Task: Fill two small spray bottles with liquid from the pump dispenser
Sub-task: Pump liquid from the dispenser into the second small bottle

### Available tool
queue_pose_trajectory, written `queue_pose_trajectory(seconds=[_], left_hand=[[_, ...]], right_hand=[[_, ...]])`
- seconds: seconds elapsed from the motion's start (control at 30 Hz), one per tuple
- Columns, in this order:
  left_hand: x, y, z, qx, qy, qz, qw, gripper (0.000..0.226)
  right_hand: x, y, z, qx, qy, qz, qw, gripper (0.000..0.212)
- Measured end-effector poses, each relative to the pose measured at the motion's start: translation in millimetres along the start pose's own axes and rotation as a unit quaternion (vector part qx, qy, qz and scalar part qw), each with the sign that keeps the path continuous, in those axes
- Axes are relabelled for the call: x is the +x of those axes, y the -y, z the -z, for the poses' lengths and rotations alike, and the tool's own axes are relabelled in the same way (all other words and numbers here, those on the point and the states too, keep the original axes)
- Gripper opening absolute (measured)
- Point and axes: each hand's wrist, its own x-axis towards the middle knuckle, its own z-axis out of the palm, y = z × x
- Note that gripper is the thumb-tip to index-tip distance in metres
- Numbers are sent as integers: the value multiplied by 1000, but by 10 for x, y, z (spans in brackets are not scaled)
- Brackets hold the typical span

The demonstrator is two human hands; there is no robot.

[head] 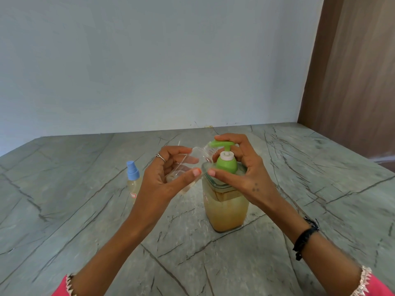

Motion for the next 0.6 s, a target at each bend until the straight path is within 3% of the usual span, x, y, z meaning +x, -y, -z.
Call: queue_pose_trajectory(seconds=[0.17, 0.33, 0.6], left_hand=[[0, -3, 2, -5, 2, -2, 1000, 43], [-3, -5, -1, -2, 8, 3, 1000, 41], [-12, 10, 0, 2, 7, 5, 1000, 38]], right_hand=[[11, -8, 0, 15, -5, -17, 1000, 30], [23, -6, -13, 60, -50, -34, 996, 43], [52, -23, -12, 53, -37, -24, 998, 43]])
